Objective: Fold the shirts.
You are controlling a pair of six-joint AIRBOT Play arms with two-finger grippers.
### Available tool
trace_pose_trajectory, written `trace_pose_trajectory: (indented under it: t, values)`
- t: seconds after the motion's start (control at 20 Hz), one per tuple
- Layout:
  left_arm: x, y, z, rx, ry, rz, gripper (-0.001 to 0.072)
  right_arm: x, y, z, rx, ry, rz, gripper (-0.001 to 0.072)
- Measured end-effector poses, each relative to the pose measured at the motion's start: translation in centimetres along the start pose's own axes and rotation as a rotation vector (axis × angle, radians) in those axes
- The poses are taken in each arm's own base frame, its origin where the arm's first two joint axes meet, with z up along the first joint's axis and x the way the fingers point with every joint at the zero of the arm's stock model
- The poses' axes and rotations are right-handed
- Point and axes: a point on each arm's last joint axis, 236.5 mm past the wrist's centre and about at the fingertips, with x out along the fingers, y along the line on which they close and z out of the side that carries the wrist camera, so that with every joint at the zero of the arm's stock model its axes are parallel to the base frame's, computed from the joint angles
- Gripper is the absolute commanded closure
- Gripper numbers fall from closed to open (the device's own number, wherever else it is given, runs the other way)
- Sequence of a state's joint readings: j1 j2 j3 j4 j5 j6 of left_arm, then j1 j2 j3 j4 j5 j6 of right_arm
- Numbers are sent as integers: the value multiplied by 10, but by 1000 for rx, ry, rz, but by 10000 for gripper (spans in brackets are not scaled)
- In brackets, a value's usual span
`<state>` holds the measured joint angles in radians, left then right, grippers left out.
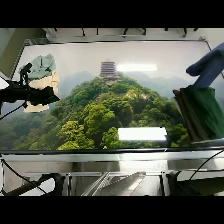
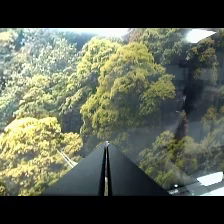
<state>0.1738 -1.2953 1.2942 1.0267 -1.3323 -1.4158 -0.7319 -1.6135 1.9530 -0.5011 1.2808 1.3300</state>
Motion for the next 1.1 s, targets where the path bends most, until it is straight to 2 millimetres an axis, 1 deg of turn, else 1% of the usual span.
trace_pose_trajectory:
  t: [0.15,0.25,0.4,0.5,0.6,0.7,0.75,0.8,0.85,0.9,1.0,1.1]
  values:
    - [0,1,3,4,-14,2,691,-22,-25,-34,38,145,-126,688]
    - [0,1,8,18,-35,5,690,-43,-46,-59,74,232,-264,688]
    - [0,2,13,43,-56,10,691,-80,-74,-93,155,295,-487,687]
    - [-1,2,15,56,-64,12,690,-100,-91,-121,219,332,-600,687]
    - [-1,2,16,63,-69,10,690,-110,-108,-156,288,387,-673,687]
    - [-1,1,16,65,-68,7,690,-114,-124,-187,340,421,-715,687]
    - [0,0,14,66,-58,4,690,-114,-133,-198,359,428,-731,679]
    - [0,0,12,67,-49,3,691,-114,-141,-208,378,431,-745,608]
    - [0,0,9,69,-40,0,690,-114,-148,-215,388,430,-756,376]
    - [0,-1,7,69,-29,-1,690,-114,-154,-220,396,424,-765,269]
    - [0,-1,3,69,-14,-5,690,-116,-161,-221,403,397,-776,268]
    - [0,-2,0,70,-1,-7,690,-123,-167,-220,407,371,-788,266]
